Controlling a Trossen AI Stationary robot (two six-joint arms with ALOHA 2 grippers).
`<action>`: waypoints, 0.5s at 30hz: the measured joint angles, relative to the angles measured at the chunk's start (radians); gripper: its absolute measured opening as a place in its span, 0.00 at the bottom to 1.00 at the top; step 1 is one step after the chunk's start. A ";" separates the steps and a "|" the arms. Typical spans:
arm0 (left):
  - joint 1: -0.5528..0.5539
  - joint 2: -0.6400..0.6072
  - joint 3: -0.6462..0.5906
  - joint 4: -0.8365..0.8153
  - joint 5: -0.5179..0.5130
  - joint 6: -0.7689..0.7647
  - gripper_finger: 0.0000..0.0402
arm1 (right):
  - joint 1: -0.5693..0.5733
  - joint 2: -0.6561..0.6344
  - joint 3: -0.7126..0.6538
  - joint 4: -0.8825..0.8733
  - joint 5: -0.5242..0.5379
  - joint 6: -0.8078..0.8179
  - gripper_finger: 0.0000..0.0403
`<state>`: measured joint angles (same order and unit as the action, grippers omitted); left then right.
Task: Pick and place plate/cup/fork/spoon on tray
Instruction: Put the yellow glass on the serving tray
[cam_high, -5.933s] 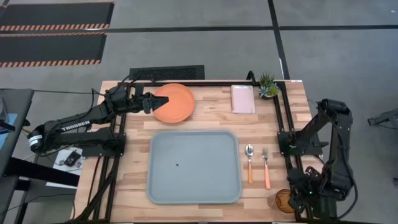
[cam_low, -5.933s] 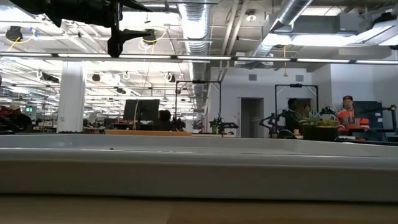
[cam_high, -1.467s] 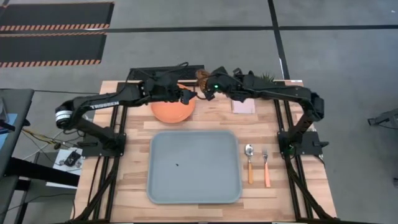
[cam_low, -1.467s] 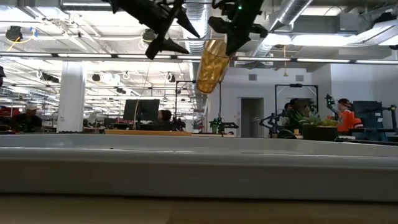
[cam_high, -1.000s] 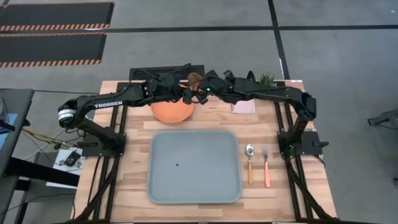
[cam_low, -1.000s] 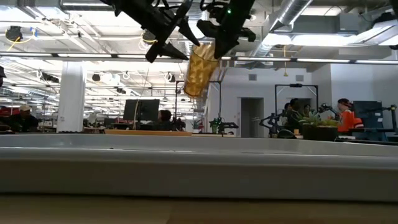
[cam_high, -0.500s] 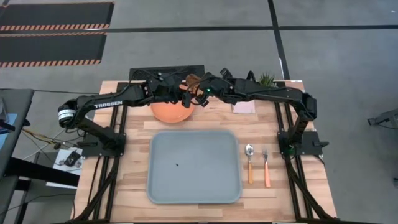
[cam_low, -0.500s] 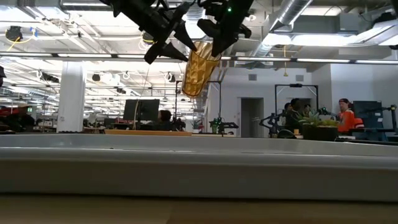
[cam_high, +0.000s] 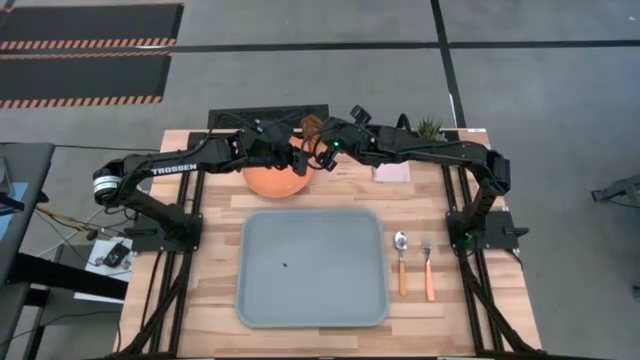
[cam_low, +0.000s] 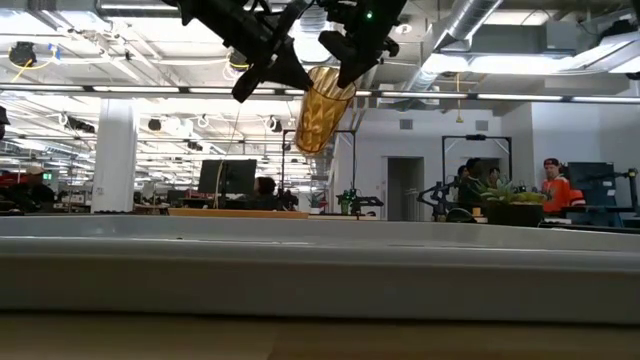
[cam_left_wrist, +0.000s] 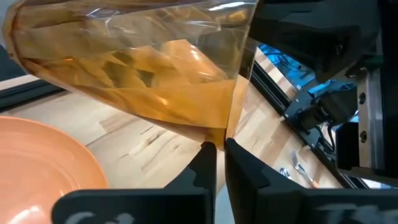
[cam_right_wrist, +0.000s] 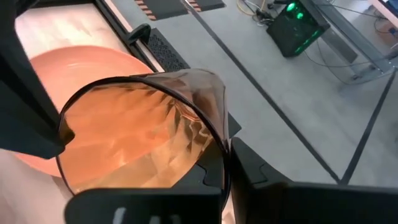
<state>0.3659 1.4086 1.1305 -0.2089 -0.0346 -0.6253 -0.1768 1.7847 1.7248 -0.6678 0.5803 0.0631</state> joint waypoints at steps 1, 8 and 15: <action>-0.001 0.000 0.000 0.000 -0.001 0.000 0.01 | 0.000 0.000 0.000 -0.001 -0.004 0.000 0.04; -0.006 0.000 0.000 -0.008 0.012 0.012 0.03 | -0.001 0.001 0.000 -0.124 -0.043 0.151 0.03; -0.051 0.001 -0.004 0.021 -0.061 0.105 0.21 | 0.004 0.006 0.000 -0.221 -0.195 0.221 0.03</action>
<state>0.3146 1.4094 1.1269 -0.1881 -0.0957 -0.5204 -0.1731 1.7908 1.7248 -0.8892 0.3855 0.2843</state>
